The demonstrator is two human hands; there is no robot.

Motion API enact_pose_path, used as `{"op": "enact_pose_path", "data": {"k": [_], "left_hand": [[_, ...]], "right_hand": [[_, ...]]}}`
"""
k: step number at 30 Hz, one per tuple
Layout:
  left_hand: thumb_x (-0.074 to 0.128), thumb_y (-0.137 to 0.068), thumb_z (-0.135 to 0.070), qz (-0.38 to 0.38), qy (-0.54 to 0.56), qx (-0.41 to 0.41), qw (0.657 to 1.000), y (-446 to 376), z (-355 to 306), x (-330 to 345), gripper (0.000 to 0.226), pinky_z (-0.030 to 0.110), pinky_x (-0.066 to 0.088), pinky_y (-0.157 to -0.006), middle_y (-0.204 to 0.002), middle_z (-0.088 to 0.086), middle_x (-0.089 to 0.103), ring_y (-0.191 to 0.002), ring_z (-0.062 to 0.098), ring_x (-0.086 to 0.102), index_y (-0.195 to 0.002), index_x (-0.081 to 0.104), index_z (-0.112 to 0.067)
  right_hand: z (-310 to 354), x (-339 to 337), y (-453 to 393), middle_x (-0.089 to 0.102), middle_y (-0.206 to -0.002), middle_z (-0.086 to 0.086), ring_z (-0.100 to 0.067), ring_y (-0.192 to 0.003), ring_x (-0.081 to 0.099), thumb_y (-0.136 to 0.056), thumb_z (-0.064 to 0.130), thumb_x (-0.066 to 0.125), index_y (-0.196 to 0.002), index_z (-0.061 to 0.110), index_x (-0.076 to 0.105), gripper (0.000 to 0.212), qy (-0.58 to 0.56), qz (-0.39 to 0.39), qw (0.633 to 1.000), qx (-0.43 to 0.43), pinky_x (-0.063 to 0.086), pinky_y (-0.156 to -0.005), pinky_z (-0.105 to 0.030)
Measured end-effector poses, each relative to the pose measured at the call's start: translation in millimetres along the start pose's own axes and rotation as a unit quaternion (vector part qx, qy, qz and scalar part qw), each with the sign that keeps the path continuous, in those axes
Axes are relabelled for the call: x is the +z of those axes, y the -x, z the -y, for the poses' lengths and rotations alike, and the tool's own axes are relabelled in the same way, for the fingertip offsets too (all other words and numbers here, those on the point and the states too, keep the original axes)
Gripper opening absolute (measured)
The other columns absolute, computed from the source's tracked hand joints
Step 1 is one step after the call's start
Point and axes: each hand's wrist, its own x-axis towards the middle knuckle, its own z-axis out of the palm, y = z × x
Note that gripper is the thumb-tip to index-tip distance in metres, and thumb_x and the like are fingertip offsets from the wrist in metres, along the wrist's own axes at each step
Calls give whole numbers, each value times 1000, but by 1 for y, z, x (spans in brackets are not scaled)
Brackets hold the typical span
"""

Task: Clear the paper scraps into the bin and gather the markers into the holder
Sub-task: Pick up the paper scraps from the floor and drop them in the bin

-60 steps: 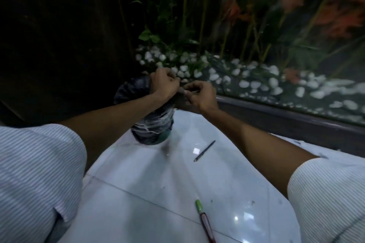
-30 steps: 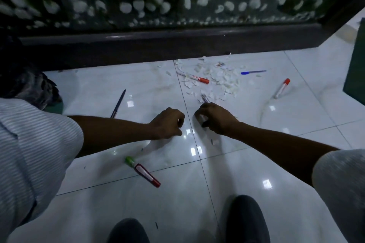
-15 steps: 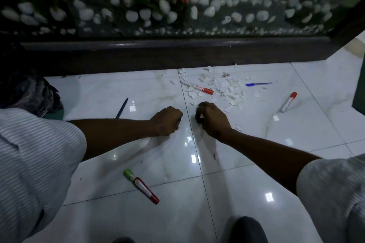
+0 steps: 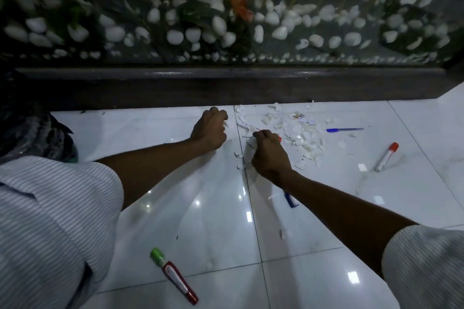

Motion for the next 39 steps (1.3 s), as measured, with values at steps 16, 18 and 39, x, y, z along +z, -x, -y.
{"op": "enact_pose_path", "data": {"k": [16,18,39], "left_hand": [[51,-82,2,-9,55,109,992,-10,10,3,28,40,60,-81,-91,9,77,-84,22,70,-89,78,-4],[51,-84,7,-44,81,99,991,-11,6,0,29,38,60,-79,-91,11,77,-83,22,71,-90,77,-2],[80,-88,-16,-54,44,111,991,-44,-14,28,18,31,44,-75,-102,6,68,-99,23,56,-105,79,-12]], "right_hand": [[-6,6,-23,72,-118,-4,-18,-102,67,-90,4,64,-115,16,75,30,-13,-20,996,-92,57,-88,-30],[-6,6,-29,70,-118,-4,-19,-102,66,-87,-1,62,-116,16,74,36,-38,-65,995,-69,57,-84,-32],[-63,-38,-104,70,-124,0,-22,-112,64,-79,9,79,-117,26,74,41,61,52,993,-89,56,-94,-41]]}}
